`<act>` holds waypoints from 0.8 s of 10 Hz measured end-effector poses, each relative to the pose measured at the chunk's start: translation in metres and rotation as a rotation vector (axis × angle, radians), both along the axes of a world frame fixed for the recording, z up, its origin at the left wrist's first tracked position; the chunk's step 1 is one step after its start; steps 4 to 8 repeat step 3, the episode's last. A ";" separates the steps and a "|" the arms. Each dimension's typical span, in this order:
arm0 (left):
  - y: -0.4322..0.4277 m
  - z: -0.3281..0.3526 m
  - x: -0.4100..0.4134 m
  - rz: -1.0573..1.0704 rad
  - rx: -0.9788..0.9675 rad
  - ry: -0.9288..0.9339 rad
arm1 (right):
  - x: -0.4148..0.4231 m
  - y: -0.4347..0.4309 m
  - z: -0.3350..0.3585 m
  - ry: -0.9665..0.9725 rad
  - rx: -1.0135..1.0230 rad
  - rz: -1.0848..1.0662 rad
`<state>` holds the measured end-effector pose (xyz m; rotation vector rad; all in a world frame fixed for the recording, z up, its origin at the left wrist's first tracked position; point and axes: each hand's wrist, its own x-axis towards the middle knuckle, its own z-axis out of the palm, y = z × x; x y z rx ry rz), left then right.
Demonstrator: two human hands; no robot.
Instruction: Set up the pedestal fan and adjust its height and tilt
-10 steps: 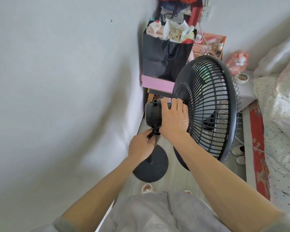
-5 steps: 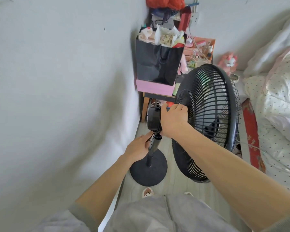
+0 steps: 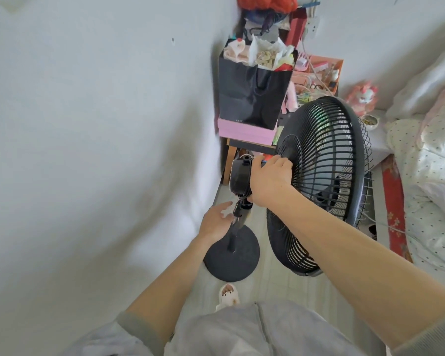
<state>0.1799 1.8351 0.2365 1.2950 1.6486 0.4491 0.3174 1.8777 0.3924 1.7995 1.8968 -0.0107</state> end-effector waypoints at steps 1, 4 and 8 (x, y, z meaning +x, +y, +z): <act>0.011 0.017 -0.012 0.055 0.049 0.064 | 0.003 -0.003 0.003 0.026 -0.004 0.026; 0.026 0.075 0.003 0.189 0.327 0.018 | 0.015 -0.009 0.031 0.233 0.004 0.103; 0.026 0.075 0.003 0.189 0.327 0.018 | 0.015 -0.009 0.031 0.233 0.004 0.103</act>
